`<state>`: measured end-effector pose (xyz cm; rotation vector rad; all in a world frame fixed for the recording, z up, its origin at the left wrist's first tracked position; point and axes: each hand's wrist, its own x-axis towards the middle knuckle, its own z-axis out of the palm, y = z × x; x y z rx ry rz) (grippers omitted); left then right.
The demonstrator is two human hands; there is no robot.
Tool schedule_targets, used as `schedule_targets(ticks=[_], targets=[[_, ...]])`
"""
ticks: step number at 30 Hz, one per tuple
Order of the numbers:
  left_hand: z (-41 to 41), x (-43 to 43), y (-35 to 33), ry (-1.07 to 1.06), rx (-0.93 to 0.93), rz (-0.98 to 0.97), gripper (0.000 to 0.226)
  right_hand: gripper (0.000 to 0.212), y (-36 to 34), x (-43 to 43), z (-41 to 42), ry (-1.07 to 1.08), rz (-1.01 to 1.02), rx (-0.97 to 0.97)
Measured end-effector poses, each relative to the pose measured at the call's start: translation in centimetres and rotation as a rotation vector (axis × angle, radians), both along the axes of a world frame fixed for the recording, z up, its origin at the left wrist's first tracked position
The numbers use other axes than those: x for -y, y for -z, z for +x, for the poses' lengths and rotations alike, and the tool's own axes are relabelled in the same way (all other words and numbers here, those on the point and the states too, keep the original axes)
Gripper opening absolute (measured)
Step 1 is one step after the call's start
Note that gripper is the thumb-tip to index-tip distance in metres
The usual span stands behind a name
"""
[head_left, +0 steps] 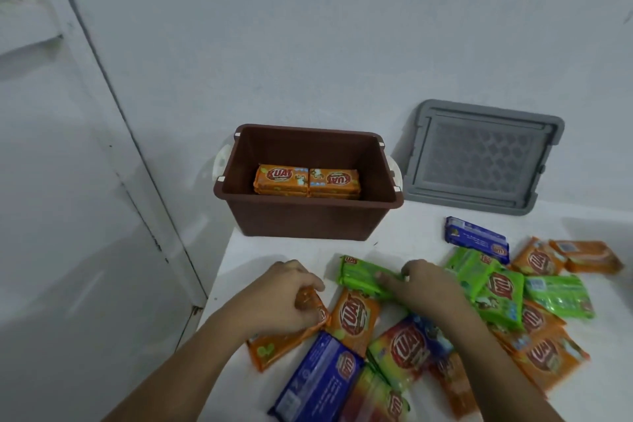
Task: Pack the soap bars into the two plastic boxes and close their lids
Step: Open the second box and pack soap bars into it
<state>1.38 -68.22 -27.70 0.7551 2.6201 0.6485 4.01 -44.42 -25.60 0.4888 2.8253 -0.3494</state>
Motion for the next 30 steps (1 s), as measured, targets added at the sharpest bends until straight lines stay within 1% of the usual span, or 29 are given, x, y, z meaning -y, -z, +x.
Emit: schedule_targets(ticks=[2,4,7,9,10,12,14,16,20,22,25,28,30], targets=[[0.1,0.0,0.0,-0.002,0.027,-0.044,0.057,0.062,0.5,0.0,0.4,-0.009,-0.032,-0.019],[0.0,-0.1,-0.2,-0.036,0.053,-0.064,0.059,0.057,0.7,0.0,0.7,0.033,-0.143,-0.044],[-0.1,-0.4,-0.5,-0.051,0.068,-0.094,0.048,0.055,0.7,-0.1,1.0,0.130,-0.375,-0.086],[-0.1,-0.5,-0.8,-0.068,0.081,-0.106,0.036,0.056,0.6,0.0,1.3,0.171,-0.489,-0.141],[-0.1,-0.5,-0.9,-0.074,0.088,-0.106,0.034,0.056,0.4,0.1,1.5,0.182,-0.537,-0.168],[-0.4,-0.2,-1.2,-0.074,0.088,-0.101,0.035,0.054,0.2,0.4,1.6,0.187,-0.631,-0.220],[-0.8,0.3,-1.8,-0.072,0.086,-0.102,0.034,0.048,0.0,0.4,1.7,0.170,-0.768,-0.264],[-1.1,0.8,-2.7,-0.088,0.127,-0.078,0.032,0.042,-0.4,0.4,1.8,0.117,-0.899,-0.303],[-1.4,1.5,-5.2,-0.085,0.250,0.047,0.025,0.032,-1.8,0.8,1.7,0.009,-1.084,-0.341],[-1.4,2.1,-6.5,-0.086,0.260,0.116,0.022,0.029,-2.6,0.9,1.5,-0.016,-1.145,-0.381],[-1.2,3.1,-8.6,-0.129,0.212,0.266,0.025,0.020,-4.4,0.7,0.7,-0.027,-1.210,-0.445],[-1.4,4.1,-10.9,-0.207,0.127,0.424,0.024,0.009,-6.9,0.2,-0.7,-0.030,-1.278,-0.483],[-2.3,4.6,-12.3,-0.258,0.096,0.587,0.024,0.009,-8.5,-0.1,-2.2,-0.041,-1.297,-0.513]])
